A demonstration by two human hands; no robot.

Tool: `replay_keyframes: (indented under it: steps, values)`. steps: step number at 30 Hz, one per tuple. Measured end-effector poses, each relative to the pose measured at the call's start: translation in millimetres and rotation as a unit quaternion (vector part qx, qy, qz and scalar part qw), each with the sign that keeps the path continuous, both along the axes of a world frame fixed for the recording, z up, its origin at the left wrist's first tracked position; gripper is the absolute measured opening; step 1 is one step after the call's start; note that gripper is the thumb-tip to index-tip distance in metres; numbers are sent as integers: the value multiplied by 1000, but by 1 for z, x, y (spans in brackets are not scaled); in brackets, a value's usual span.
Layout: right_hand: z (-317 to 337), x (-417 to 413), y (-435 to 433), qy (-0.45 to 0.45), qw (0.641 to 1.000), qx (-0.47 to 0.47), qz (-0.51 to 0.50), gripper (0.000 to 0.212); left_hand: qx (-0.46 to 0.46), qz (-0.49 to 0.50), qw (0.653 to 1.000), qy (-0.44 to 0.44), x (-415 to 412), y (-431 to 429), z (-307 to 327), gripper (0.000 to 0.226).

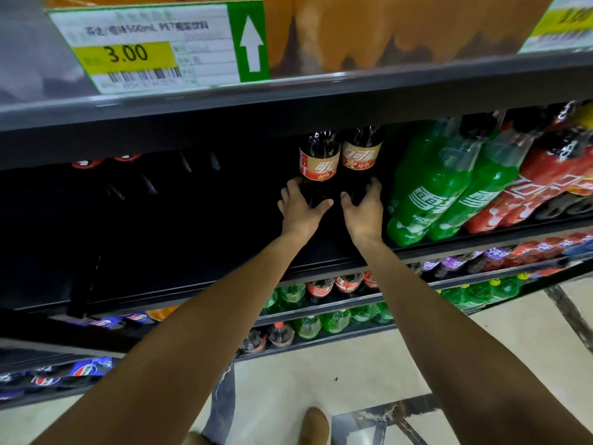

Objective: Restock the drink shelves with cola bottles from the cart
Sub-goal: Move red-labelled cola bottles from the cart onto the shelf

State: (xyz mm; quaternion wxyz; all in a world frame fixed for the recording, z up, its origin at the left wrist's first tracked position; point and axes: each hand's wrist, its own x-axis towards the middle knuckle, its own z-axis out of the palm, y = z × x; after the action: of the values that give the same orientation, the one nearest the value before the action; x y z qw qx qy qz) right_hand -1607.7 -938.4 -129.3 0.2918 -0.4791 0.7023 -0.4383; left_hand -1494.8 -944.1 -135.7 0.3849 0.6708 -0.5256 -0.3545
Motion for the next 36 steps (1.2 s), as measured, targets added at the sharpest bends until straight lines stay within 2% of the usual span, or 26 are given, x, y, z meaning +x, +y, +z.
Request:
replay_keyframes:
  steps: [7,11,19,36]
  values:
    - [-8,-7,-10,17,1000,14,-7,66,-9,-44,999,27,0,0,-9,68]
    - [-6,-3,-13,27,998,24,-56,62,-10,-37,999,31,-5,-6,-4,67]
    - [-4,-1,-16,143,985,28,-88,48,-9,-42,998,53,-15,-19,-2,68]
    - [-5,-8,-29,86,992,5,-91,48,-7,-26,998,59,-20,-30,-6,71]
